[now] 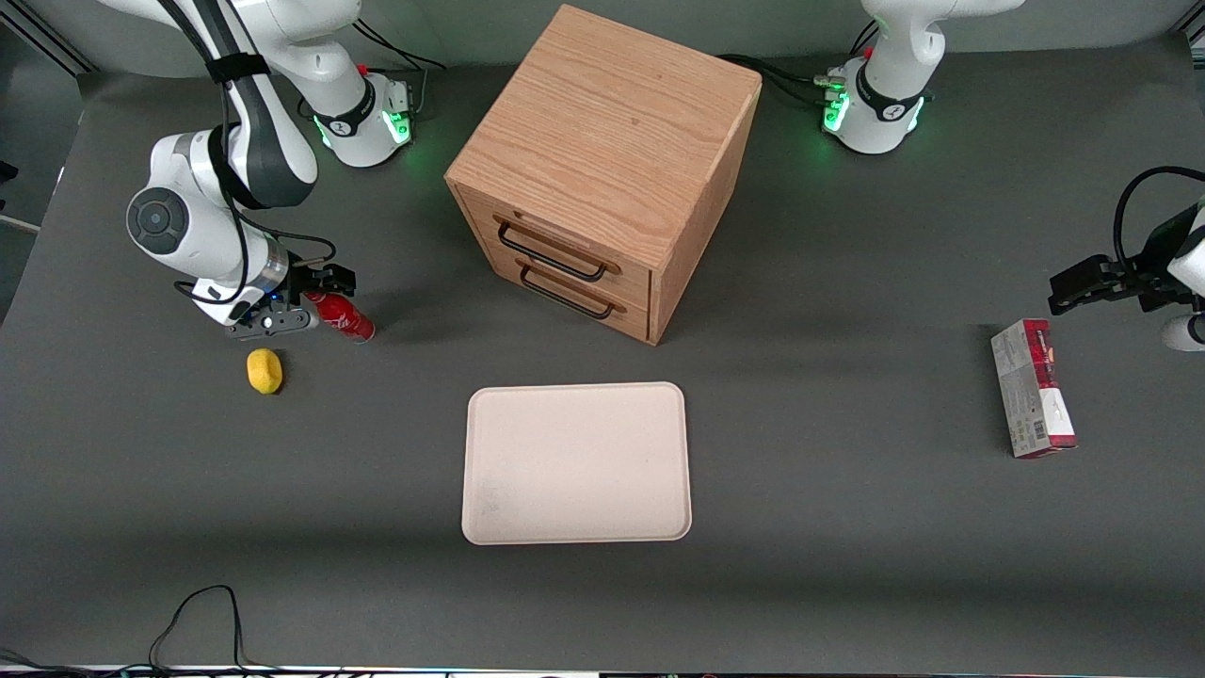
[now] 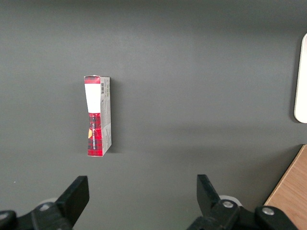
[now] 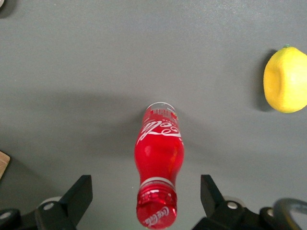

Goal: Place coke bottle on tray
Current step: 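Close the right gripper around the bottle's neck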

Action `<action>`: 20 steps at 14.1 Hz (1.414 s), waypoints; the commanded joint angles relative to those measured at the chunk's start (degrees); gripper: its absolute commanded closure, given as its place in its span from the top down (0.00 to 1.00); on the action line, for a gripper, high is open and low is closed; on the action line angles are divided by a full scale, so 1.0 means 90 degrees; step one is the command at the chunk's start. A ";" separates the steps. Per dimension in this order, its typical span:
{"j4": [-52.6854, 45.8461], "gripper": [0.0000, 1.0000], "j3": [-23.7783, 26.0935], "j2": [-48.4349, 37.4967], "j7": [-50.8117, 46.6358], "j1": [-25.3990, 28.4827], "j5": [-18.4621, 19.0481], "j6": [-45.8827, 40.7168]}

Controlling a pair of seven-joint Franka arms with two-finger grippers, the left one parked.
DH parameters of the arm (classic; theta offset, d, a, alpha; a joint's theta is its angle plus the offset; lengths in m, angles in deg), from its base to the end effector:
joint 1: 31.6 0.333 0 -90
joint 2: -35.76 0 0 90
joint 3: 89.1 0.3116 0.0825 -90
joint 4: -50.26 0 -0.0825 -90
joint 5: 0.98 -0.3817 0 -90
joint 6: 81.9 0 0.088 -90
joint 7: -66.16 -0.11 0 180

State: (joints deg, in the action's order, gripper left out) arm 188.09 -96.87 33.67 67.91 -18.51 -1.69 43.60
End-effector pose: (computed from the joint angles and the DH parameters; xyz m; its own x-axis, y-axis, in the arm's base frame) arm 0.4615 0.0436 0.3076 0.9773 0.1154 -0.1777 0.1139 -0.9933 -0.0190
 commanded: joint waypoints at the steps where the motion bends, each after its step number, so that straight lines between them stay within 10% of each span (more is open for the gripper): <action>1: 0.0144 1.00 -0.0055 -0.0149 -0.0086 0.0059 0.0147 0.0118; 5: 0.0144 0.90 -0.0153 -0.0158 -0.0066 0.0059 0.0157 0.0118; 6: 0.0134 0.01 -0.0153 -0.0187 -0.0067 0.0059 0.0157 0.0099; 20: 0.0124 0.00 -0.0221 -0.0158 -0.0096 0.0068 0.0157 0.0089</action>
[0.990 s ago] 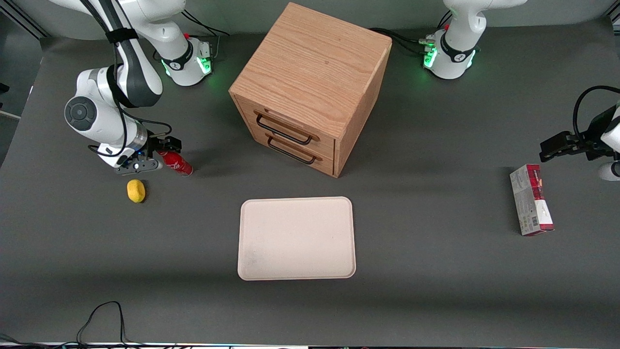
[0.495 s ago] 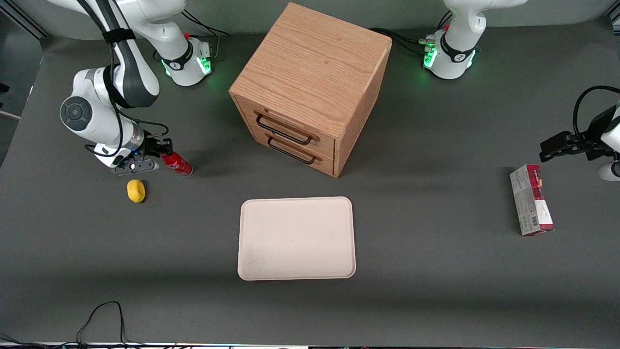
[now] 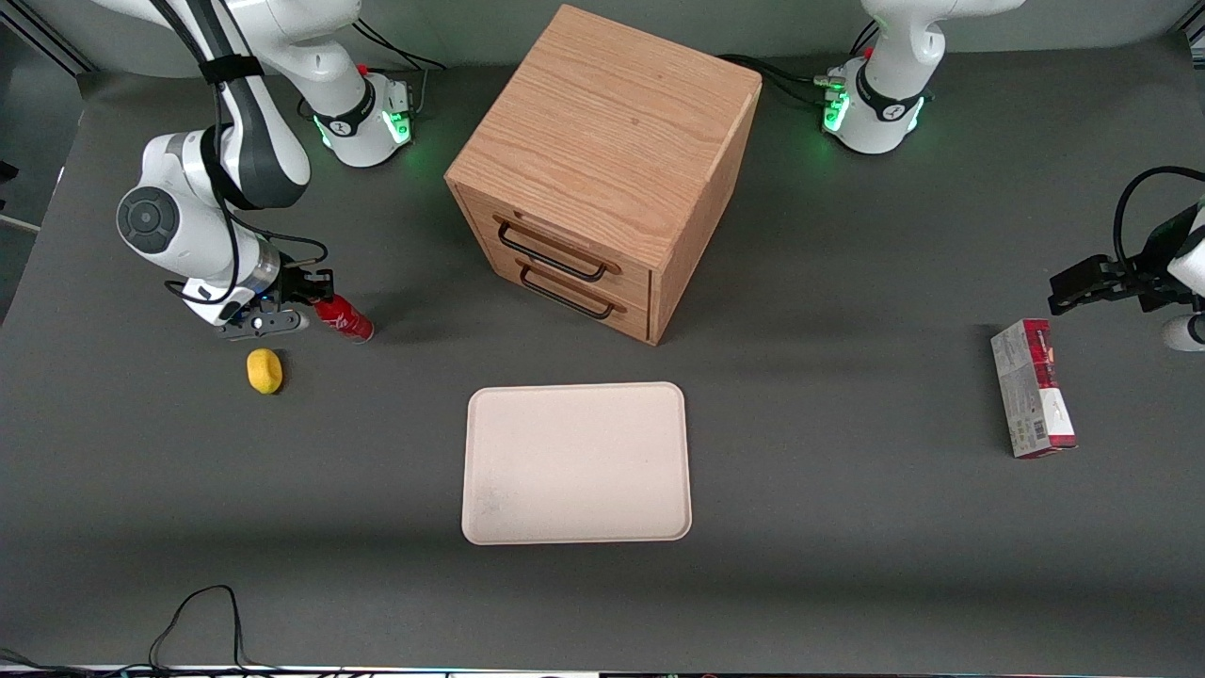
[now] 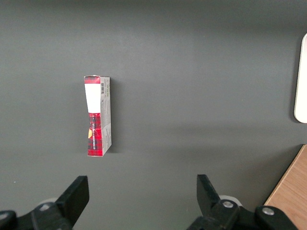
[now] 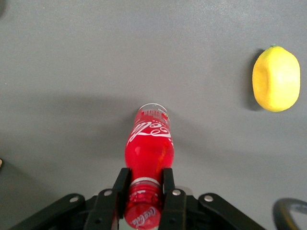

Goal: Place coke bottle on tray
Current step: 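Lift the held bottle up off the table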

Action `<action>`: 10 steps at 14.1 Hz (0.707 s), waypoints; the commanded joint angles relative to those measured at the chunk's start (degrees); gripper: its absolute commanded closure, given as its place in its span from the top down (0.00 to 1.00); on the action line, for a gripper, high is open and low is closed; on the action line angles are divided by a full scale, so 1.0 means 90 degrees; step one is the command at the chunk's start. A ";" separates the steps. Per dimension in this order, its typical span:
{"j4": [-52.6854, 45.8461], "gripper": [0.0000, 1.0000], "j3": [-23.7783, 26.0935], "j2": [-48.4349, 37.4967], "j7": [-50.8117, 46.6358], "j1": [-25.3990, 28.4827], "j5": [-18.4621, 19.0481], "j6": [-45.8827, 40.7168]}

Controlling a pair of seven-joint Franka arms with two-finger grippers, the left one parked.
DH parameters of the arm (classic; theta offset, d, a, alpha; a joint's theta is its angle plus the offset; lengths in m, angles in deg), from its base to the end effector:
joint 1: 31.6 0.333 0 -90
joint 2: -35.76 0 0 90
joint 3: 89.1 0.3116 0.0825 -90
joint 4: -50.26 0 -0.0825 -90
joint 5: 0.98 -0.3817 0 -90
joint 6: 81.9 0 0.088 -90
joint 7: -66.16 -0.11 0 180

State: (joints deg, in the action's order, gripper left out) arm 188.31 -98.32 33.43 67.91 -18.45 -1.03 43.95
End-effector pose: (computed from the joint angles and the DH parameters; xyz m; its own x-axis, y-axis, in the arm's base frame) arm 0.4620 0.0320 0.3083 0.9802 0.0987 -0.1716 0.0980 -0.9951 -0.0124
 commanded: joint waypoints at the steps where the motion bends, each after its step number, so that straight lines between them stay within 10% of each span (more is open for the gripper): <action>1: 0.0072 0.00 -0.0059 -0.0179 -0.0135 0.0062 0.0084 0.0011; 10: -0.4649 0.00 -0.0059 0.0657 -0.0184 0.0052 -0.0024 -0.4652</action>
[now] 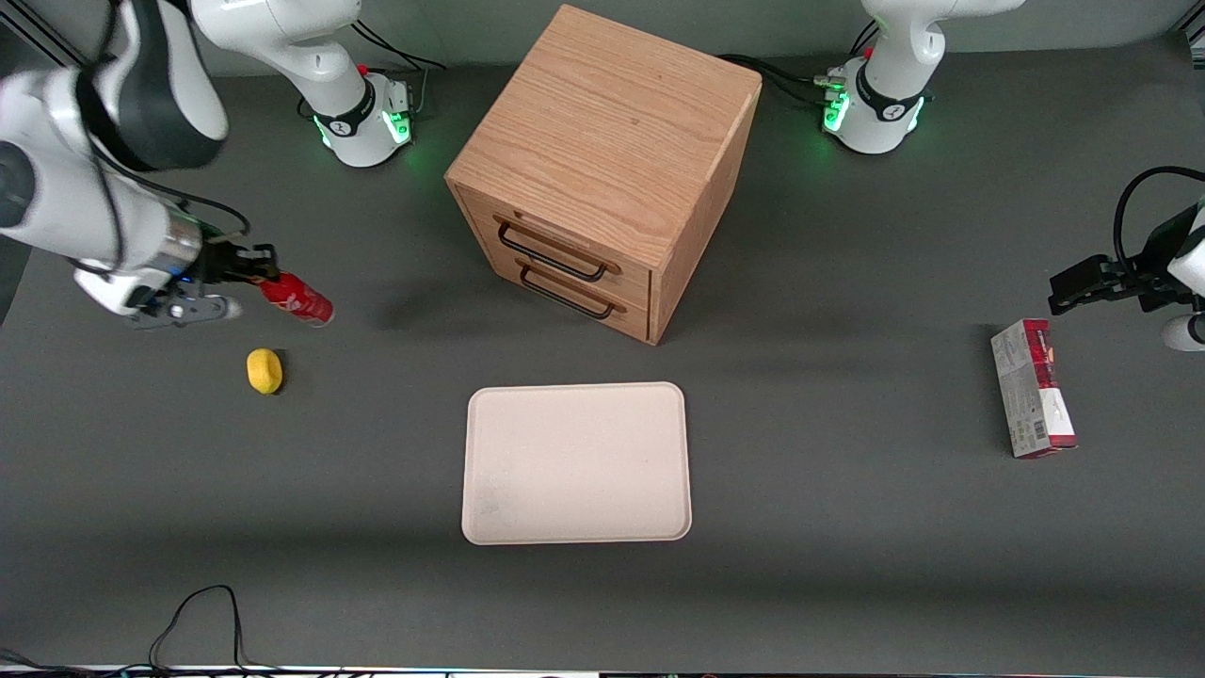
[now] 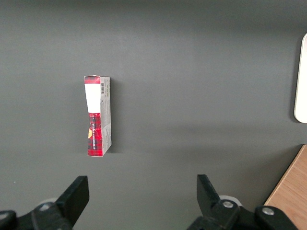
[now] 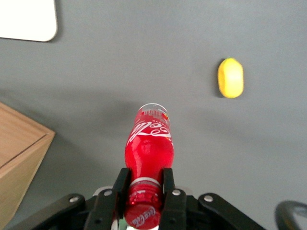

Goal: Place coke bottle on tray
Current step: 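Lift the held bottle up off the table, then carry the bottle over the cream tray and lower it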

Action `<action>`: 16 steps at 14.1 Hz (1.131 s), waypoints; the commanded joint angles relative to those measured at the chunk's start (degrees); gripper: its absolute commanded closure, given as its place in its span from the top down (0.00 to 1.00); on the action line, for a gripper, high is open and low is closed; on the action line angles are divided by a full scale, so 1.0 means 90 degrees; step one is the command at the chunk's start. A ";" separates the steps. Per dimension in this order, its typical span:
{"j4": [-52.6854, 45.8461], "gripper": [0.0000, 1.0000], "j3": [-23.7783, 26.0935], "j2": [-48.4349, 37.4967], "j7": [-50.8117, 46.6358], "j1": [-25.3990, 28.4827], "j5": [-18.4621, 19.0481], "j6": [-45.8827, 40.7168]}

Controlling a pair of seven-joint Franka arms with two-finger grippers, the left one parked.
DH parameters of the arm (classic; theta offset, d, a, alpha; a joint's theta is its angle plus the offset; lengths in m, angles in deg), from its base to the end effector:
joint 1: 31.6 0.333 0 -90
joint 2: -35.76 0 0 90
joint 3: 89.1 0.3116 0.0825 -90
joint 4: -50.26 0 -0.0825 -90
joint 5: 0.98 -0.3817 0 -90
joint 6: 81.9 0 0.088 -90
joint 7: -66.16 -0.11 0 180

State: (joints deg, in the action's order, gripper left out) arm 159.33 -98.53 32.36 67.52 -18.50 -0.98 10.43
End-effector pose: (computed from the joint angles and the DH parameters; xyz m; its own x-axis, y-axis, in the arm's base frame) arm 0.5131 0.0315 0.4975 0.9689 0.0885 -0.2312 0.0873 -0.9961 -0.0152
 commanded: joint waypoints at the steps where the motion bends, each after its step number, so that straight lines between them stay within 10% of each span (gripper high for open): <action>1: -0.2025 0.00 -0.0027 0.1088 -0.0286 0.0058 -0.0039 -0.1281; 16: -0.6540 0.00 0.0518 0.4116 -0.1723 -0.0010 -0.0723 -0.2867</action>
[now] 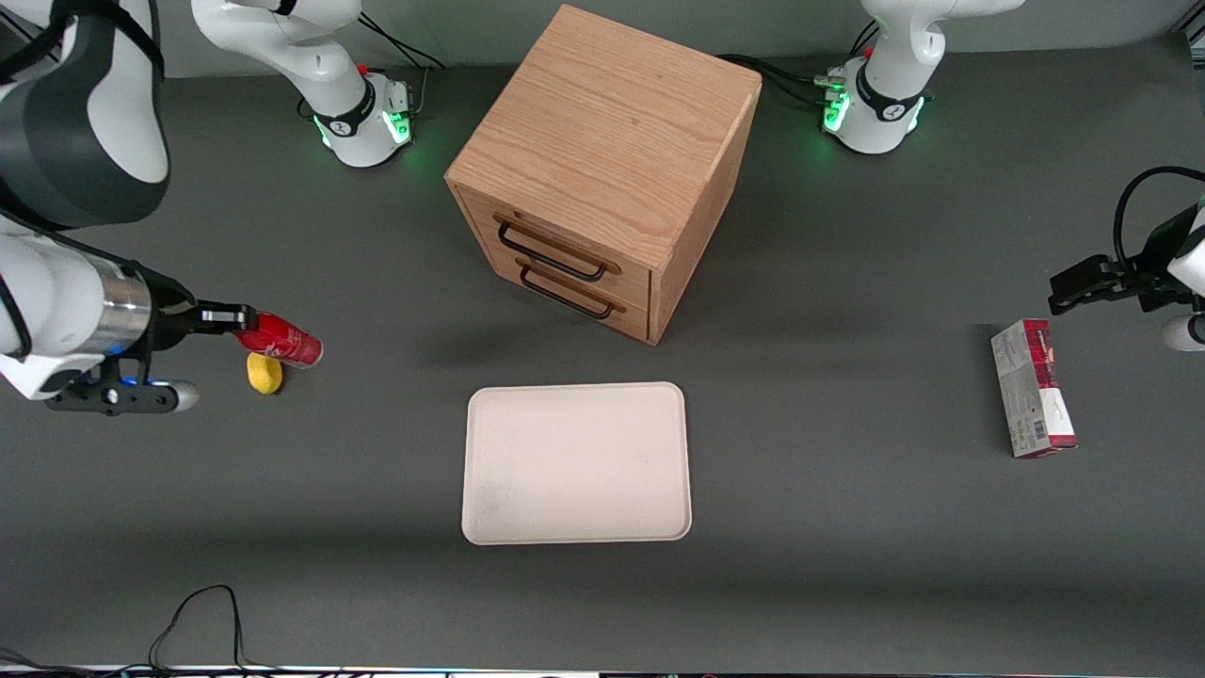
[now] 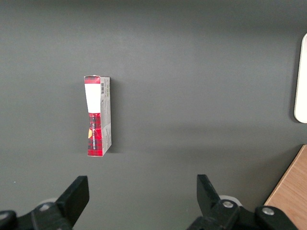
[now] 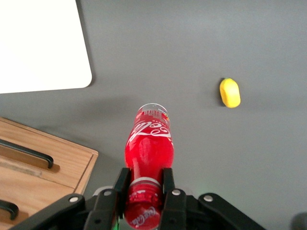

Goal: Place coke bottle on tray
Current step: 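Carry the bottle over the cream tray and lower it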

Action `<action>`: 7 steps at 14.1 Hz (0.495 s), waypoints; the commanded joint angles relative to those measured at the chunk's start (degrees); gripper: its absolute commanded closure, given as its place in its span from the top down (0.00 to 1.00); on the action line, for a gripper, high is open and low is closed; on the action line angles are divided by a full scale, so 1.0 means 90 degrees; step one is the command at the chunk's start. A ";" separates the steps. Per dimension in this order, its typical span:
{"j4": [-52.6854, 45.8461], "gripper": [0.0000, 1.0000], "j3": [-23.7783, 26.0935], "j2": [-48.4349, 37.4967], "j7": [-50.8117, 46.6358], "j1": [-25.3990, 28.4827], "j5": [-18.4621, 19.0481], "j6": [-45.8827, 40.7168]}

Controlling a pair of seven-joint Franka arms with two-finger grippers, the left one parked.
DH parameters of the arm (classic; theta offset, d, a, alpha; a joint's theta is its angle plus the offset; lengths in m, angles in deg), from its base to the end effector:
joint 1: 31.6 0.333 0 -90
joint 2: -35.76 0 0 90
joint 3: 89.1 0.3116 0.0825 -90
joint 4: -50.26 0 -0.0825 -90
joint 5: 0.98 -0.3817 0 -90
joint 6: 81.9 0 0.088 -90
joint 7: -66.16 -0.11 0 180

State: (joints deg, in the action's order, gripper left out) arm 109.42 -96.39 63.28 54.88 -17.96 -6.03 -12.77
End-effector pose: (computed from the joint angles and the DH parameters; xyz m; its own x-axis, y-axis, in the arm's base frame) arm 0.6354 0.1044 0.5459 0.9524 -0.0636 -0.2983 -0.0573 -0.9979 0.0296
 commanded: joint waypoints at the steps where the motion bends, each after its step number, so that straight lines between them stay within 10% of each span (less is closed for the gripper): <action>1: -0.1268 0.00 0.0379 0.1021 -0.0415 -0.0090 -0.0162 -0.0269; 7: -0.1749 0.00 0.0993 0.2058 -0.2365 -0.0071 -0.0162 0.1660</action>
State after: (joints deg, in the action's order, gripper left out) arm 98.53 -90.03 77.70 40.84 -18.09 -6.15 -1.90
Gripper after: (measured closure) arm 0.683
